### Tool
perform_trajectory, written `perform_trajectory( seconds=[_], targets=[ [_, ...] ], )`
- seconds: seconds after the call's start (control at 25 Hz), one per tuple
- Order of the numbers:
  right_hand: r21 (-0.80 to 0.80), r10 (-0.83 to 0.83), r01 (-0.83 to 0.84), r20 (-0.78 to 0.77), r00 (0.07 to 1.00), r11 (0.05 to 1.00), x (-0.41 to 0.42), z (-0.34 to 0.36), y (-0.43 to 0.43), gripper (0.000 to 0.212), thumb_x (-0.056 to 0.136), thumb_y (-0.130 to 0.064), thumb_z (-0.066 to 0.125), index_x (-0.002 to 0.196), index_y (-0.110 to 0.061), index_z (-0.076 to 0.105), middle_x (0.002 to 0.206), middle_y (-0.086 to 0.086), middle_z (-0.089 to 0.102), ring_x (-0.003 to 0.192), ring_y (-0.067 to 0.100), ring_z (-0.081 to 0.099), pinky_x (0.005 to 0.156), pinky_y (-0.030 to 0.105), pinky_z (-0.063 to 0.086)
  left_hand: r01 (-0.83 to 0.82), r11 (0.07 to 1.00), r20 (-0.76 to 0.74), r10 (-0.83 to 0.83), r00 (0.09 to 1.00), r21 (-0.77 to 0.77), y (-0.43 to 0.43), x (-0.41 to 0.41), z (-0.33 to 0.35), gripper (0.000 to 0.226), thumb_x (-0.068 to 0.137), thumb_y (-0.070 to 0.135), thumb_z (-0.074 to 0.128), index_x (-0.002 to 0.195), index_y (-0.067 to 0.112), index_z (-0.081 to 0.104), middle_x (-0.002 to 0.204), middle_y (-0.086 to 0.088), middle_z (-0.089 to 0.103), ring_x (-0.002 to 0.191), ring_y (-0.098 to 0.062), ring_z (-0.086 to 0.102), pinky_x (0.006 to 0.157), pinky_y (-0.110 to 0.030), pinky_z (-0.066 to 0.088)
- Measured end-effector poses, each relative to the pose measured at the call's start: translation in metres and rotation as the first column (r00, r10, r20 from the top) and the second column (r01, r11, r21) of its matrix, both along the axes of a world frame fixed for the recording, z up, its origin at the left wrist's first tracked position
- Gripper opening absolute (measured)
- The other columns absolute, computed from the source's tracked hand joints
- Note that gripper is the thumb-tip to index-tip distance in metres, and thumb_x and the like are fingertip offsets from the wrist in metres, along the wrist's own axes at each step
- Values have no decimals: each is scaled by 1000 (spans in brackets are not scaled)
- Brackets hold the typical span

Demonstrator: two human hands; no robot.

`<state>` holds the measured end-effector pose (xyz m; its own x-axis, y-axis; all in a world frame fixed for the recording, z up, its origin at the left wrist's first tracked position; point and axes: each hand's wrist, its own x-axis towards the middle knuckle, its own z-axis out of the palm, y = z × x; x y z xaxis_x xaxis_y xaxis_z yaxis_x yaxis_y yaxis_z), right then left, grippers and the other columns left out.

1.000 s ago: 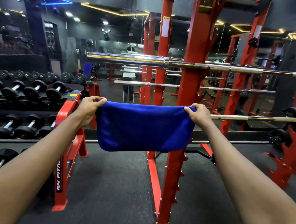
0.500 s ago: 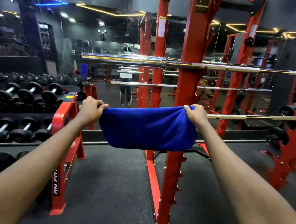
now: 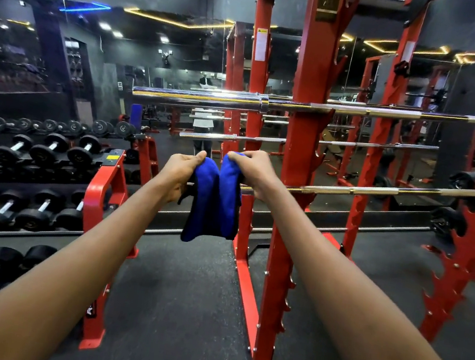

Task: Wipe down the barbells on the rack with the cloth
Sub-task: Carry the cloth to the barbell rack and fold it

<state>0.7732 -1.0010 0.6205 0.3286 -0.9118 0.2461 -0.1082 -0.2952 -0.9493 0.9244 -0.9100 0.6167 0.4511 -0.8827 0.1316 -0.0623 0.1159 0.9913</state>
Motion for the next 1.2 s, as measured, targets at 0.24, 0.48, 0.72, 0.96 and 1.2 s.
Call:
perform_trajectory(
  seconds=[0.24, 0.48, 0.72, 0.96, 1.2],
  targets=[
    [97, 198, -225, 225, 954, 970, 13, 15, 30, 35, 100, -27, 40, 97, -5, 68, 98, 11, 69, 91, 24, 66, 73, 34, 61, 283, 957, 33, -282, 959, -62, 7, 8, 10, 63, 74, 52, 81, 110, 2, 70, 96, -15, 74, 79, -24, 71, 76, -37, 58],
    [-234, 206, -184, 72, 976, 955, 9, -4, 31, 32, 96, 4, 58, 121, -8, 72, 112, 15, 73, 96, 19, 64, 96, 36, 55, 168, 977, 75, -159, 984, -133, 5, 19, 6, 27, 88, -7, 65, 115, -2, 67, 96, -16, 74, 91, -32, 70, 88, -40, 59],
    [218, 365, -361, 23, 931, 907, -15, -45, -10, 85, 73, -74, 78, 138, -21, 64, 136, 3, 68, 131, 20, 60, 117, 45, 43, 407, 898, 69, -401, 913, -167, 20, 25, 12, 30, 95, -10, 51, 114, 7, 66, 96, -5, 75, 88, -16, 72, 84, -28, 59],
    [224, 444, -509, 283, 850, 831, -27, -50, -6, 31, 87, -21, 80, 116, -12, 78, 113, 13, 74, 94, 22, 71, 90, 38, 54, 217, 966, 217, -183, 959, -141, 10, 35, 0, 23, 96, -8, 57, 102, 12, 66, 94, -8, 71, 92, -23, 65, 84, -34, 56],
    [145, 125, -173, 292, 948, 974, -9, -29, -11, 7, 89, -7, 76, 90, -12, 71, 90, 16, 69, 81, 25, 63, 76, 38, 53, 307, 950, -24, -309, 951, -57, 9, 42, -15, 54, 82, 15, 81, 129, 9, 56, 114, -10, 74, 106, -27, 71, 89, -38, 60]
  ],
)
